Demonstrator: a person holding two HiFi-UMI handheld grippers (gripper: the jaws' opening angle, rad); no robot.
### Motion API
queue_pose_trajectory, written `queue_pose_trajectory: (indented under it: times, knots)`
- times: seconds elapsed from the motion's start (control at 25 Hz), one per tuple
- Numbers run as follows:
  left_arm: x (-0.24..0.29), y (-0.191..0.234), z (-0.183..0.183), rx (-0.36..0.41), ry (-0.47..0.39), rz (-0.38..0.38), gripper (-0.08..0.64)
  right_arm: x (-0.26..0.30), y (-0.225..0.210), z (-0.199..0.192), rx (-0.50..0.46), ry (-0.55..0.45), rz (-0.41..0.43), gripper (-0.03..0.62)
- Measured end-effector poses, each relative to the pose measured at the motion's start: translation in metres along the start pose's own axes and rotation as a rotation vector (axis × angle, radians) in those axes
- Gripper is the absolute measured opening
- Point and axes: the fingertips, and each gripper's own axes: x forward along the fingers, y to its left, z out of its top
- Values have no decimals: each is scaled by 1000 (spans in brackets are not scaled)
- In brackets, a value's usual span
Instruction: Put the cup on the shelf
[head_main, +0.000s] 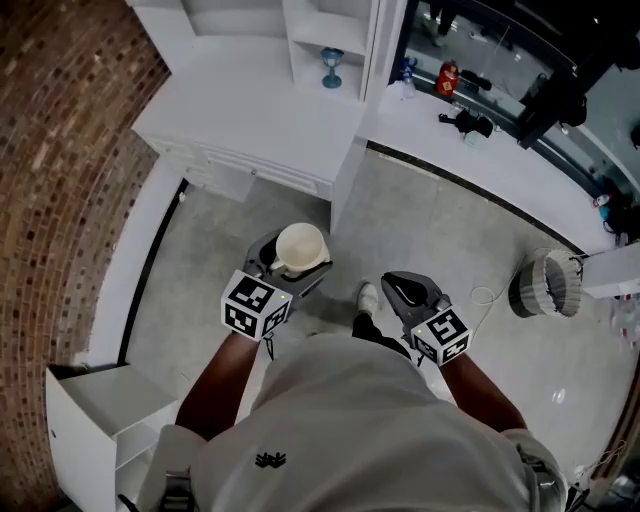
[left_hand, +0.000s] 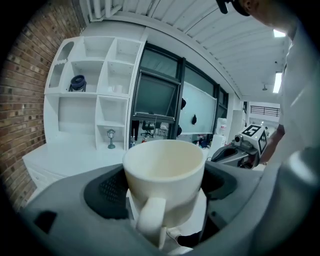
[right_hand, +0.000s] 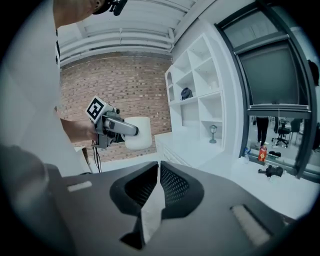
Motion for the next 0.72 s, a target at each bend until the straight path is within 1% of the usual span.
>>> queue_pose_trajectory:
  times: [0.12,0.24,0.4,0.6,0.72]
  knots:
    - [30,13,25,13,-4,32,420,9,-42,18,-33,-10,33,29]
    - [63,25,47,7,-13,59,420,14,-84,26,-22,-19,51,28]
    - [100,41,71,-5,-27,93,420,15,-130,32,-23,-18,76,28]
    - [137,62,92,-2,-48,141,420,12,-181,27,-27,-14,81,28]
    - [153,77,104,0,-51,156,420,13,-203,26,-12,-16,72,28]
